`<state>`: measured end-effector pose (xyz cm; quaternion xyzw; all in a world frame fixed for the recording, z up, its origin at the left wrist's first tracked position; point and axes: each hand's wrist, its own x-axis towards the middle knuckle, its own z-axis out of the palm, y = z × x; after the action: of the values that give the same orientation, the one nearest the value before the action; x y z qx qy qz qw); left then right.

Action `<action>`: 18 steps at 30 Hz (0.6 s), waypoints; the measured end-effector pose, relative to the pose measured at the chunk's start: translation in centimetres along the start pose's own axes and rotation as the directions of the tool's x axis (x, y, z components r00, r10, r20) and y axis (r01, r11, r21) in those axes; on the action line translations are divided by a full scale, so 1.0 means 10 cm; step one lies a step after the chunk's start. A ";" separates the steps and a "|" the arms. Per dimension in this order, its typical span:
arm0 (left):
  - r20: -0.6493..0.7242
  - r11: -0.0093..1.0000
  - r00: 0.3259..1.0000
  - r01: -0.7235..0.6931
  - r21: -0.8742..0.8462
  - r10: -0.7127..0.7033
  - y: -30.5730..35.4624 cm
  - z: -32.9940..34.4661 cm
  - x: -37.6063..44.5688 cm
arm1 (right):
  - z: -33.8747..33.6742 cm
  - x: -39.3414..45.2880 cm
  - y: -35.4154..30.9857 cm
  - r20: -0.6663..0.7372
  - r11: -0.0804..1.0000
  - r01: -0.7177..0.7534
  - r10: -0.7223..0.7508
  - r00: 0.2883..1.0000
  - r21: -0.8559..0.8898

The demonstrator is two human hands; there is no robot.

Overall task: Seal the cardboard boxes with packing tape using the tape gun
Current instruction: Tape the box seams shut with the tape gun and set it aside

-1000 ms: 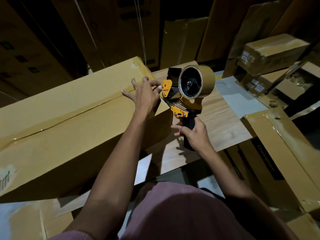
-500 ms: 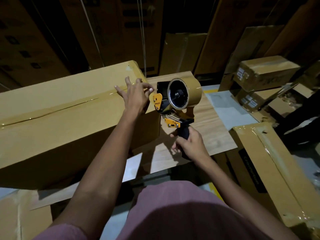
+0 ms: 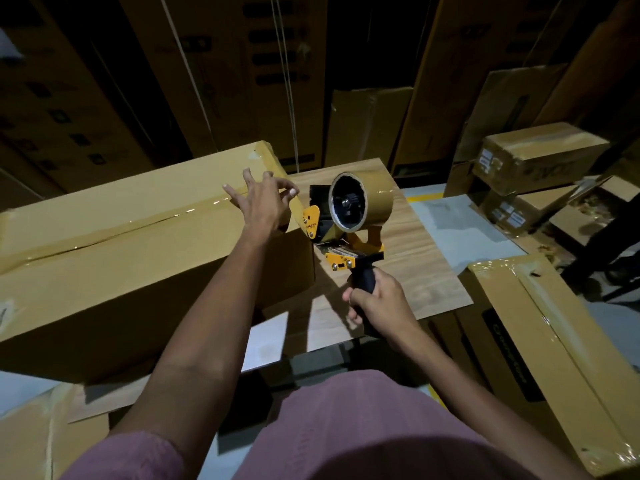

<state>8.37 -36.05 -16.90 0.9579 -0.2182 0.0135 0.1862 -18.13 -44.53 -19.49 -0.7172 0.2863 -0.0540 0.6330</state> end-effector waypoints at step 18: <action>0.718 0.981 0.695 -0.168 0.094 0.050 0.40 -0.29 0.19 | -0.04 -0.03 0.12 0.031 0.931 -0.148 0.146 0.989 0.335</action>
<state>8.59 -39.17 -12.58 0.8851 -0.3279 -0.3299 0.0125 -19.01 -44.79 -20.45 -0.5753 0.3242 -0.0526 0.7491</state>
